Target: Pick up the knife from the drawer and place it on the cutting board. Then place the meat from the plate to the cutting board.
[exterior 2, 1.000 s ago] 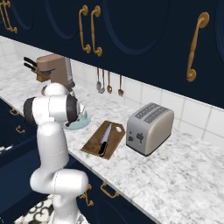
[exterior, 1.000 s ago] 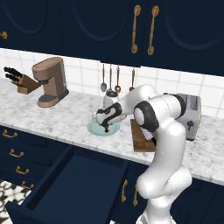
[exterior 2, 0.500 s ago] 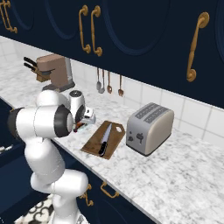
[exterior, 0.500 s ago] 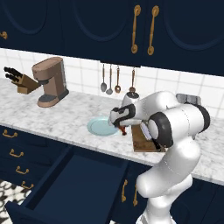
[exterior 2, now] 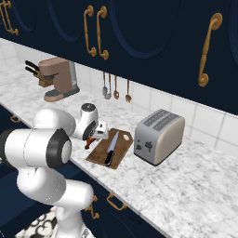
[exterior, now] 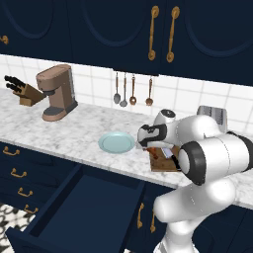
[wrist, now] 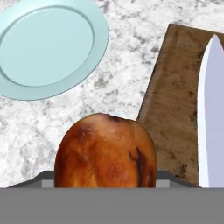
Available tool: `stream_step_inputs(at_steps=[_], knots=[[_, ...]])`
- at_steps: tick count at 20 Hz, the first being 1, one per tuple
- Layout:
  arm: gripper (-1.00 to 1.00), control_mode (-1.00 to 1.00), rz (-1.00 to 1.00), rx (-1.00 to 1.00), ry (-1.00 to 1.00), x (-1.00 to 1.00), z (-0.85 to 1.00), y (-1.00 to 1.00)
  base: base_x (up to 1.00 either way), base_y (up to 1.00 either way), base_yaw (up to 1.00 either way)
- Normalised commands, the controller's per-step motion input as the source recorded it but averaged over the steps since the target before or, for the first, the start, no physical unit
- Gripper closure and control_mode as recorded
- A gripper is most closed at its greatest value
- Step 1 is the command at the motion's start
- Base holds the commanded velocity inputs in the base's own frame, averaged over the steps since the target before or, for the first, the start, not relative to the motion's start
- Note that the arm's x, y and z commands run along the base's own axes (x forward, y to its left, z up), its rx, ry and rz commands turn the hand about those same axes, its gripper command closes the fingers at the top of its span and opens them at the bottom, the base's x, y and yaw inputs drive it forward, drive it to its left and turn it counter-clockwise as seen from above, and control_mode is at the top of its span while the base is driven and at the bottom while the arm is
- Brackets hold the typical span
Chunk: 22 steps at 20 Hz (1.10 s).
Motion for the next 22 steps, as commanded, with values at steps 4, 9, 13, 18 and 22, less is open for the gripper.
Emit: stream_step_inputs(at_steps=[4, 9, 13, 18, 22], knots=[[1.0, -1.0, 0.1, -0.04, 0.02, -0.14, 0.0, -0.4, 0.0, 0.0, 0.0], [1.0, -1.0, 0.04, -0.09, 0.01, -0.03, -0.12, -0.14, 0.0, 0.0, 0.0], [1.0, -1.0, 0.0, -0.05, -0.03, -0.14, -0.26, -0.27, 0.0, 0.0, 0.0], [1.0, -1.0, 0.0, -0.02, 0.0, 0.0, -0.25, -0.15, 0.0, 0.0, 0.0], [1.0, -1.0, 0.0, -0.04, 0.0, 0.0, -0.28, 0.0, 0.0, 0.0, 0.0]])
